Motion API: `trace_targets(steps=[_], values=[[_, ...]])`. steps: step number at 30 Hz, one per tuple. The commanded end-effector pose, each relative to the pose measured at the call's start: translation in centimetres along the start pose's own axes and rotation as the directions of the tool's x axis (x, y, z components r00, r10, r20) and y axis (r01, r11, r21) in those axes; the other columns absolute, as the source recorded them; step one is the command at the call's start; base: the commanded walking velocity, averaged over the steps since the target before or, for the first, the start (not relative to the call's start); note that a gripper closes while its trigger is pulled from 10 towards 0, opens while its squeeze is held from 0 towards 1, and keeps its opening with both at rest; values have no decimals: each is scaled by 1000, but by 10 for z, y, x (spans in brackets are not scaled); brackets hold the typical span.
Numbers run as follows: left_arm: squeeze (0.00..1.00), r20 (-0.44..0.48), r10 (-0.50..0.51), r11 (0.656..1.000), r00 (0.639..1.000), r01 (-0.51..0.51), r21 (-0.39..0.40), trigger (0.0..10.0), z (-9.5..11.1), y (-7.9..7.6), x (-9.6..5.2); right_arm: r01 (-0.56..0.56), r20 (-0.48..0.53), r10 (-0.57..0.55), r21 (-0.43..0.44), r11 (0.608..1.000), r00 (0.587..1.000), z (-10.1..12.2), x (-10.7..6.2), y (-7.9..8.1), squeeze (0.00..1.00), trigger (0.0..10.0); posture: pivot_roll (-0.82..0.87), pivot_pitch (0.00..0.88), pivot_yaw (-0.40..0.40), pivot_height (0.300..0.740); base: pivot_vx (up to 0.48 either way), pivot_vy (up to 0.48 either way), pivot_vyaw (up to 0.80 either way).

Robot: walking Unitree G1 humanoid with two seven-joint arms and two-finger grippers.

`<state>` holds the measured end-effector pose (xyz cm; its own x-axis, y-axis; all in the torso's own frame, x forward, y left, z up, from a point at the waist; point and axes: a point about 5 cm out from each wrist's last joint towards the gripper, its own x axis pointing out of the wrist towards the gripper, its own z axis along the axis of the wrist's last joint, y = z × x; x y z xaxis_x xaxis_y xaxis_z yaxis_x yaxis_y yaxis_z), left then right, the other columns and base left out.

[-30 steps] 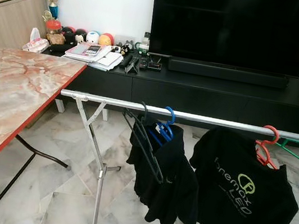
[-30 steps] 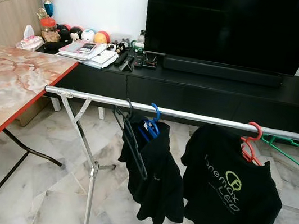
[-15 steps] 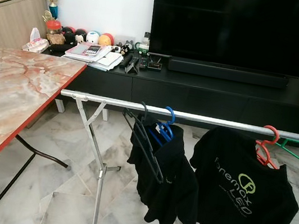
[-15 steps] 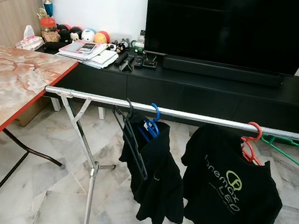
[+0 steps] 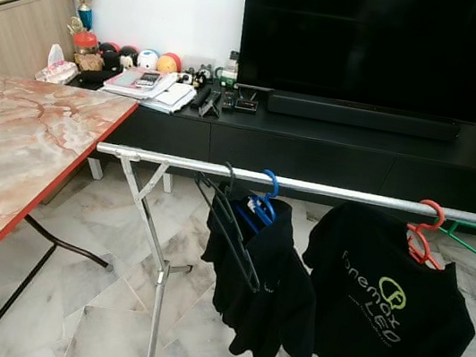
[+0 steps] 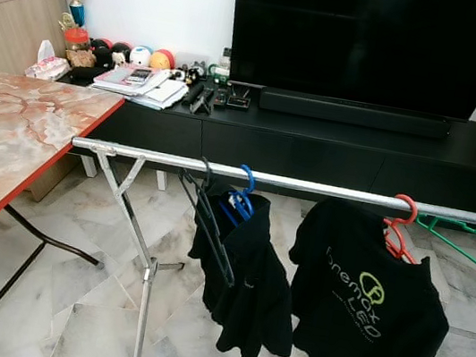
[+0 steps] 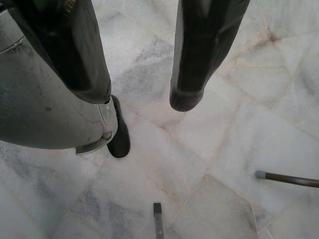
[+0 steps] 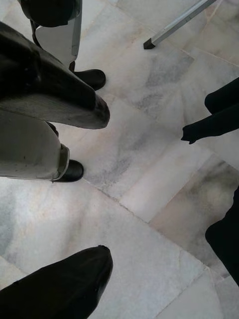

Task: Hang hanger

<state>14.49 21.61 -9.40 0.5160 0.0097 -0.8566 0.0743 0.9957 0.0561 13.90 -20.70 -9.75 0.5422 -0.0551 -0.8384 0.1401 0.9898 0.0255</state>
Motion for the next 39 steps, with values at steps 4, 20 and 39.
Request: trace_targets(steps=[4, 20, 39], values=[[0, -10, 68, 993, 998, -69, -99, 10000, 21, 20, 2, 11, -60, -12, -20, 1000, 998, 15, 4, -6, 0, 10000, 33, 0, 19, 740, 0, 0, 0], [0, 15, 97, 992, 995, -95, -80, 10000, 27, 37, -2, -2, -31, 3, 38, 999, 1000, 23, 5, -8, 0, 10000, 26, 0, 32, 740, 0, 0, 0], [0, 0, 136, 982, 991, -135, -134, 10000, 18, 48, -6, -25, 8, 24, 89, 996, 1000, 32, 8, 6, 0, 10000, 48, 0, 71, 740, 0, 0, 0]])
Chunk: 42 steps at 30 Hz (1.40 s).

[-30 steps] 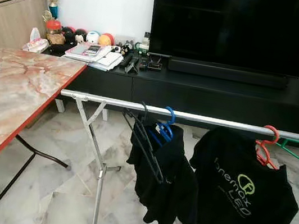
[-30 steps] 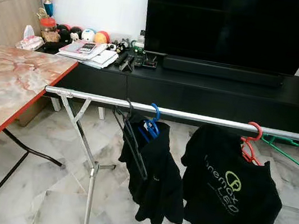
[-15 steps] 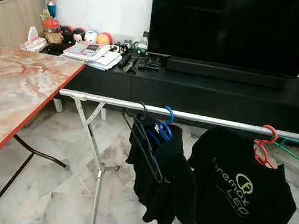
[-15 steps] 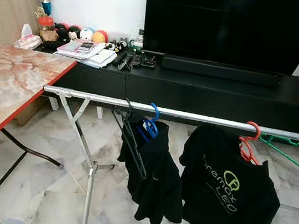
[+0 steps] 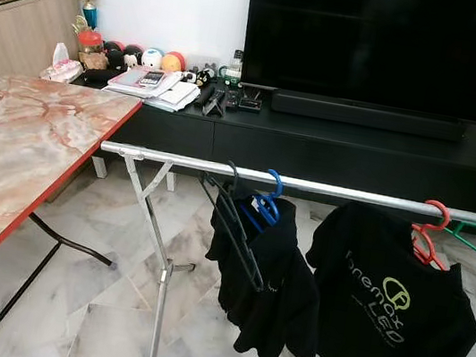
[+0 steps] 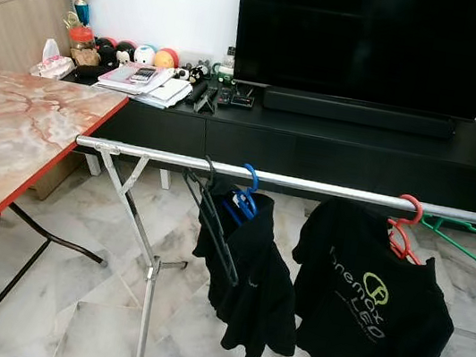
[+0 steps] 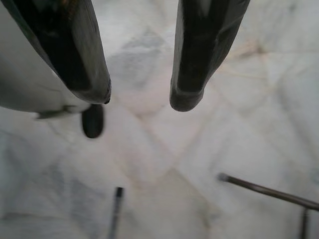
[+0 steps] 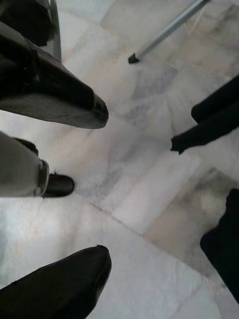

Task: Hang hanger

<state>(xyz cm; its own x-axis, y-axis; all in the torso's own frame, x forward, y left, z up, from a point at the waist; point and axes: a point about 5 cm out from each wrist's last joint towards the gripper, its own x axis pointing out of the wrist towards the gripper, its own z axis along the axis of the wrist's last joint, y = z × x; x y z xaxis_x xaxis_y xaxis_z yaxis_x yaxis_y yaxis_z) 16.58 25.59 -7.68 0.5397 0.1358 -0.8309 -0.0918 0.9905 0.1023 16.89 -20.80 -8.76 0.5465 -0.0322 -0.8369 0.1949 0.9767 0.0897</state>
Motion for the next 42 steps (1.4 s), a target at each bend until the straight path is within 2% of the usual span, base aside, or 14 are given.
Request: trace_targets(steps=[1, 11, 17, 20, 24, 25, 30, 32, 34, 37, 40, 42], values=[[0, -20, 13, 1000, 1000, -14, -16, 10000, -4, 8, -2, -4, 7, 4, 5, 1000, 1000, 2, 1, 3, 0, 10000, 47, 0, 71, 740, 0, 0, 0], [0, -18, 6, 1000, 1000, -6, -27, 10000, -2, 3, -1, -2, -2, 2, -18, 1000, 1000, 2, 1, 2, 0, 10000, 54, 0, 58, 740, 0, 0, 0], [0, -44, -14, 999, 999, 12, -42, 10000, -14, -15, 0, -40, 2, 40, -89, 995, 999, 6, 2, 11, 0, 10000, 55, 0, 43, 740, 0, 0, 0], [0, -44, -15, 999, 999, 13, -46, 10000, -14, -16, 0, -40, 7, 41, -100, 994, 999, 9, 3, 13, 0, 10000, 64, 0, 43, 740, 0, 0, 267], [0, -41, -11, 999, 999, 9, -48, 10000, -14, -14, 0, -40, 8, 41, -101, 994, 999, 10, 3, 15, 0, 10000, 67, 0, 42, 740, 0, 0, 800], [0, -38, 1, 999, 999, -3, -51, 10000, -14, -4, -1, -48, 6, 48, -101, 994, 999, 10, 4, 16, 0, 10000, 66, 0, 44, 740, 0, 0, 800], [0, -32, 30, 998, 999, -32, -58, 10000, -14, 21, -6, -55, -2, 55, -105, 993, 998, 9, 4, 17, 0, 10000, 73, 0, 44, 740, 0, 0, 800], [0, -29, 37, 998, 999, -38, -55, 10000, -13, 27, -7, -55, -4, 55, -107, 993, 999, 9, 4, 17, 0, 10000, 75, 0, 45, 740, 0, 0, 800], [0, -27, 41, 998, 999, -42, -52, 10000, -12, 30, -8, -46, -2, 46, -70, 996, 999, 8, 4, 17, 0, 10000, 73, 0, 47, 740, 0, 0, 0], [0, -27, 40, 998, 999, -41, -51, 10000, -13, 31, -9, -43, -1, 43, -68, 997, 999, 7, 4, 17, 0, 10000, 71, 0, 48, 740, 0, 0, 0], [0, -32, 19, 999, 999, -21, -49, 10000, -17, 17, -6, -37, 5, 37, -45, 998, 999, 7, 3, 16, 0, 10000, 68, 0, 46, 740, 0, 0, 0], [0, -32, 15, 999, 999, -17, -52, 10000, -18, 13, -6, -35, 3, 35, -49, 998, 999, 7, 3, 16, 0, 10000, 70, 0, 43, 740, 0, 0, 0]])
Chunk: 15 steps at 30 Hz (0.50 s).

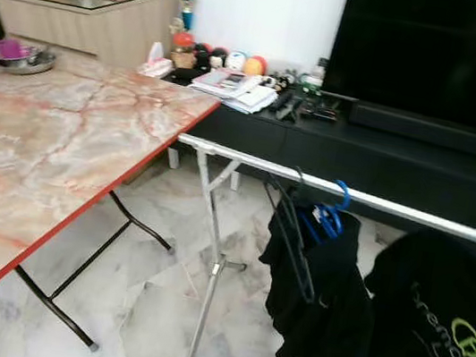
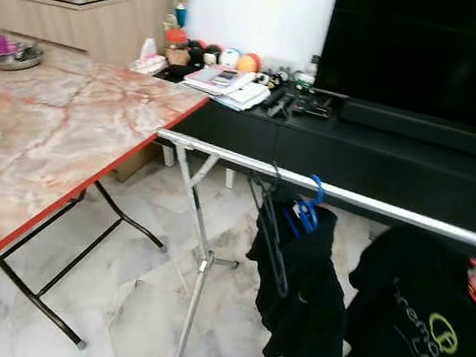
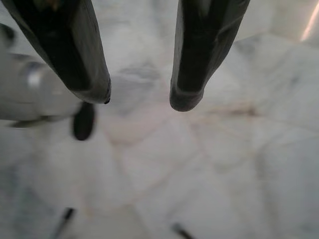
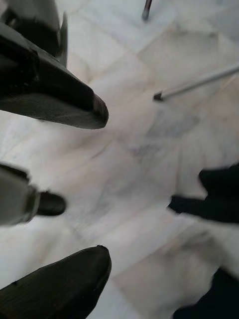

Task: Hang hanger

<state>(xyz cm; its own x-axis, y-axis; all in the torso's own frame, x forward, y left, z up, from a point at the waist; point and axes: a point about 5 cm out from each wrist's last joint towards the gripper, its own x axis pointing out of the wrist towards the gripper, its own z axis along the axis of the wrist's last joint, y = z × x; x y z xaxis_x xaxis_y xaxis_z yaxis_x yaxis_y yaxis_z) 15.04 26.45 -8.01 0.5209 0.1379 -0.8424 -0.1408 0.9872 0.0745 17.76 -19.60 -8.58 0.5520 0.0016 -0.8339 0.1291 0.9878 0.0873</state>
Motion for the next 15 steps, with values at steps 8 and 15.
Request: trace_targets(steps=[8, 15], values=[[0, -15, -35, 999, 999, 36, 4, 10000, -2, -46, 6, -6, 4, 6, -3, 1000, 1000, 3, 0, 0, 0, 10000, 70, 0, 32, 740, 0, 0, 0], [0, 1, -39, 999, 999, 39, 1, 10000, 10, -54, 9, -7, 1, 7, -16, 1000, 1000, 3, 0, 0, 0, 10000, 71, 0, 30, 740, 0, 0, 0]])
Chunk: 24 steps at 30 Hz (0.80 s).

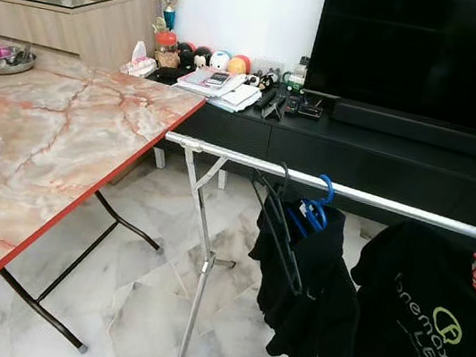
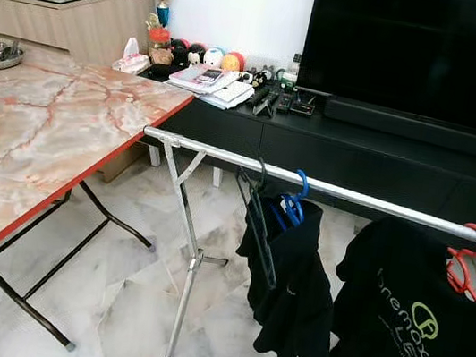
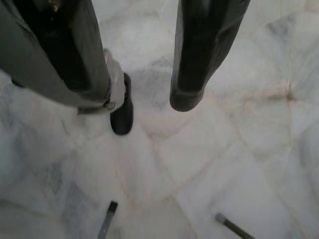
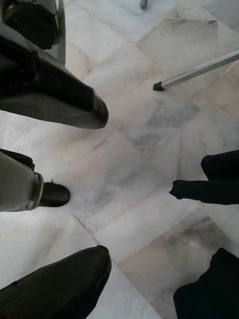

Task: Hang hanger

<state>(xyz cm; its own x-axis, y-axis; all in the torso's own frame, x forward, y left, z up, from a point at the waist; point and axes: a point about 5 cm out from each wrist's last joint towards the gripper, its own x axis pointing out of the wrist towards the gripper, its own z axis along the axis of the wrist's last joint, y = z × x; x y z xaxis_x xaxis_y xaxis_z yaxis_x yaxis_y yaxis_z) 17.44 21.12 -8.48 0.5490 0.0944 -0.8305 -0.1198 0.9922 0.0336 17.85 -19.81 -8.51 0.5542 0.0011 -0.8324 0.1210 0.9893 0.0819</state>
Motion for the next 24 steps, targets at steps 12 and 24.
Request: trace_targets(steps=[12, 24], values=[[0, -9, 33, 999, 999, -33, -10, 10000, 4, 37, -4, -11, -5, 11, -15, 1000, 1000, 1, 0, 2, 0, 10000, 73, 0, 29, 740, 0, 0, 0], [0, -33, 29, 999, 999, -30, -16, 10000, -7, 34, -6, -16, -7, 16, -18, 1000, 1000, 0, 0, 3, 0, 10000, 73, 0, 28, 740, 0, 243, 0]])
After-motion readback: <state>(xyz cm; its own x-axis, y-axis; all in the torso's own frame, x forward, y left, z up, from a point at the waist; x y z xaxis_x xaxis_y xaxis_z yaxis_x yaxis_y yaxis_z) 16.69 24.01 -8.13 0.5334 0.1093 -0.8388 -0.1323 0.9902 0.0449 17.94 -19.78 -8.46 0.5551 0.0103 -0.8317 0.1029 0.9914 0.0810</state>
